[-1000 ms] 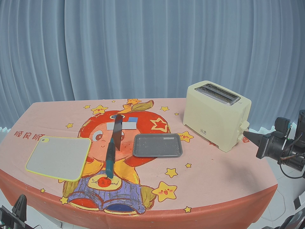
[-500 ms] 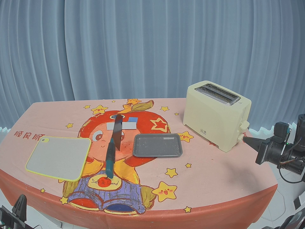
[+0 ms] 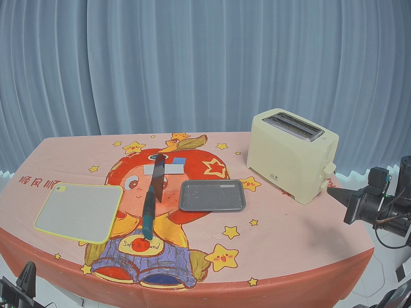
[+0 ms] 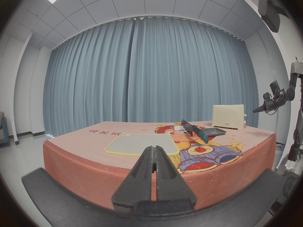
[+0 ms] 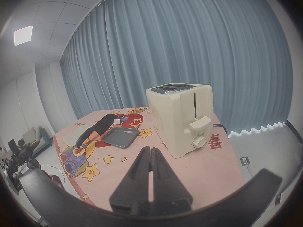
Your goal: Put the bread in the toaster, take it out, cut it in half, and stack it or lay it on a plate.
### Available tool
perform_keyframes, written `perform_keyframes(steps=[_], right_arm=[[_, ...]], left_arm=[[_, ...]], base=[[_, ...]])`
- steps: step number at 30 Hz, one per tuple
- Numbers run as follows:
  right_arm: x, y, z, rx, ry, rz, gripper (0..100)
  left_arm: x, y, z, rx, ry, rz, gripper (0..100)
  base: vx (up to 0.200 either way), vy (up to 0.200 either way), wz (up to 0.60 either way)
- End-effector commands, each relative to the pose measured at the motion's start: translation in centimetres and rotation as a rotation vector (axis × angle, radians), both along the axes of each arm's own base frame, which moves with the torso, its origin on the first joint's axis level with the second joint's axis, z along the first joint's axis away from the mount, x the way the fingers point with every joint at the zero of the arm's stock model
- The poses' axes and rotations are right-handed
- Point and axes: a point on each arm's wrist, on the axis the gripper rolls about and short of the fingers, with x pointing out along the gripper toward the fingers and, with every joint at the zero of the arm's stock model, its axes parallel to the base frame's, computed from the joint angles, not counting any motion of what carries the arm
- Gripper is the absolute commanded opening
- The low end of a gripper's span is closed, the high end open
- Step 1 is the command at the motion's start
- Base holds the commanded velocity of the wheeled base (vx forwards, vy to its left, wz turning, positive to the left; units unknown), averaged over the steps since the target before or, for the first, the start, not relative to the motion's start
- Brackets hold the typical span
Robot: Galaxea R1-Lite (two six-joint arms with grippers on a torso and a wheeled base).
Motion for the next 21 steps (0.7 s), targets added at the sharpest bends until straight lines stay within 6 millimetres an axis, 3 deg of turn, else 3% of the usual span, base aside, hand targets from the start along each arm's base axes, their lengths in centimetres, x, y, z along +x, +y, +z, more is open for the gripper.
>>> perform_keyframes(steps=[1,21], right_arm=[[0.05,0.01,-0.03,0.0,0.002,0.0,0],[-0.34,0.0,-0.64,-0.026,0.016,0.015,0]], left_arm=[[0.1,0.0,-0.5,0.0,0.014,0.0,0],[0.09,0.0,-0.5,0.0,0.012,0.0,0]], base=[[0.0,0.0,0.0],[0.0,0.0,0.0]])
